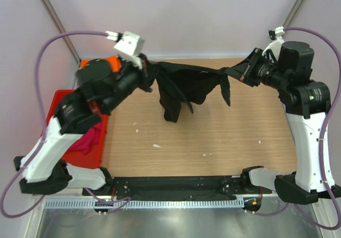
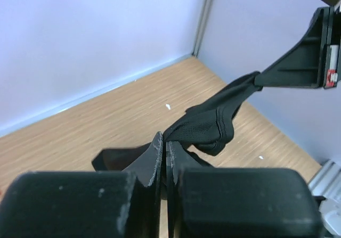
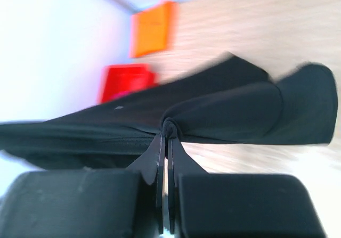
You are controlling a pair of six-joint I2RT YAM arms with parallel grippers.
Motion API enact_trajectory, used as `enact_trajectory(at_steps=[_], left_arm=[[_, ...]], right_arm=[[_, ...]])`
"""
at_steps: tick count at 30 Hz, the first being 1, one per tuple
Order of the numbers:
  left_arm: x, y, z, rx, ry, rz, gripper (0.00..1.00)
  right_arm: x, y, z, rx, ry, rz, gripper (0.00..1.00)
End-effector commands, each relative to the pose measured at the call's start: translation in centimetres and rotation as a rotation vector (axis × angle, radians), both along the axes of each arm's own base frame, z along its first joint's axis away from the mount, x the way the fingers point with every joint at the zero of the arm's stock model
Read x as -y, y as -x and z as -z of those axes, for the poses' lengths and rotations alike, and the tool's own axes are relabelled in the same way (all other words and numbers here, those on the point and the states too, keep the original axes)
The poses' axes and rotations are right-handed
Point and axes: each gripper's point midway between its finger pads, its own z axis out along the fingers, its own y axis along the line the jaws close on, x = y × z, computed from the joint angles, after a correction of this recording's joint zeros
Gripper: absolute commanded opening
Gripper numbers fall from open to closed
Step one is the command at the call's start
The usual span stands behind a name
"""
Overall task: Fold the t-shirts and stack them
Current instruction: Flatten the tshirt out
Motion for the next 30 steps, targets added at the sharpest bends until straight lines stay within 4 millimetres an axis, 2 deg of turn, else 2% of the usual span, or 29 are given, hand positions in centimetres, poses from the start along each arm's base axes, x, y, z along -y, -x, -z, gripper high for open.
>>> enact_trajectory(at_steps=[1,2,3,4,5,6,8,9,11,12,13,15,17,18,19,20,21,22,23,24,25,26,27,28,29,30], left_arm=[[-4.1,3.3,-4.8,0.11,0.124,0.039,0.0],[-5.1,4.1,-5.5,0.122,0.149,0.047,0.0],[-7.1,5.5,-7.1,0.15,0.194,0.049,0.0],[-8.2,6.2,-7.8,0.163,0.216,0.048,0.0],[-9.2,6.8,-8.6,0.178,0.236,0.046,0.0],[-11.2,7.8,-10.0,0.205,0.277,0.033,0.0],[-13.2,8.6,-11.6,0.244,0.314,0.01,0.0],[-14.2,9.0,-12.5,0.267,0.334,0.0,0.0],[-16.2,10.0,-14.7,0.344,0.37,-0.022,0.0],[-16.7,10.2,-15.5,0.369,0.379,-0.029,0.0],[-17.0,10.0,-16.3,0.39,0.383,-0.049,0.0],[-17.3,9.3,-17.0,0.43,0.337,-0.097,0.0],[-15.7,7.2,-16.6,0.422,0.277,-0.15,0.0],[-15.0,6.0,-16.1,0.423,0.225,-0.184,0.0],[-13.8,4.7,-15.0,0.41,0.178,-0.209,0.0],[-10.7,2.2,-12.6,0.375,0.093,-0.222,0.0],[-9.3,0.6,-10.8,0.352,0.023,-0.251,0.0],[-7.8,-0.7,-9.2,0.326,-0.021,-0.259,0.0],[-4.1,-3.7,-4.8,0.257,-0.123,-0.25,0.0],[-2.7,-5.7,-2.7,0.209,-0.127,-0.224,0.0],[-1.0,-7.6,-0.1,0.155,-0.149,-0.206,0.0],[0.1,-9.6,1.7,0.129,-0.138,-0.217,0.0],[2.4,-13.8,7.7,0.042,-0.223,-0.21,0.0],[3.2,-15.9,10.4,0.006,-0.262,-0.229,0.0],[3.7,-17.9,13.0,-0.032,-0.307,-0.268,0.0],[3.7,-20.5,12.3,-0.051,-0.279,-0.328,0.02]], right_arm=[[-2.8,4.1,-6.1,0.155,-0.117,-0.215,0.01],[-3.7,5.4,-8.0,0.181,-0.181,-0.268,0.01],[-4.4,6.2,-10.1,0.249,-0.224,-0.328,0.01],[-5.5,8.4,-11.5,0.268,-0.279,-0.452,0.01],[-6.2,9.7,-12.7,0.245,-0.357,-0.496,0.01],[-6.7,10.7,-14.6,0.32,-0.386,-0.56,0.01],[-7.4,13.2,-16.6,0.3,-0.481,-0.643,0.01],[-7.6,14.3,-18.7,0.364,-0.528,-0.698,0.01],[-7.8,15.5,-20.0,0.362,-0.607,-0.774,0.01],[-7.6,16.6,-21.8,0.358,-0.684,-0.814,0.01],[-7.5,17.0,-22.4,0.373,-0.699,-0.833,0.01],[-7.9,16.3,-21.6,0.277,-0.712,-0.843,0.01],[-8.3,14.7,-19.6,0.203,-0.67,-0.808,0.01],[-8.7,12.6,-16.2,0.0,-0.663,-0.693,0.01],[-8.8,10.8,-13.7,0.024,-0.557,-0.649,0.01],[-8.6,9.4,-11.3,-0.035,-0.511,-0.57,0.01],[-7.8,7.6,-6.7,-0.177,-0.431,-0.402,0.01],[-7.0,6.0,-3.3,-0.198,-0.316,-0.335,0.01],[-5.9,5.7,0.2,-0.294,-0.229,-0.257,0.01],[-3.7,3.7,3.1,-0.315,-0.115,-0.099,0.01],[-2.6,2.9,6.4,-0.384,-0.042,-0.036,0.01],[-1.4,2.2,8.5,-0.396,0.03,0.014,0.01],[0.2,0.9,10.4,-0.413,0.071,0.107,0.01],[2.1,0.5,14.8,-0.517,0.114,0.192,0.01],[4.6,-1.4,16.6,-0.508,0.117,0.289,0.01],[6.5,-1.5,19.2,-0.563,0.139,0.373,0.05]])
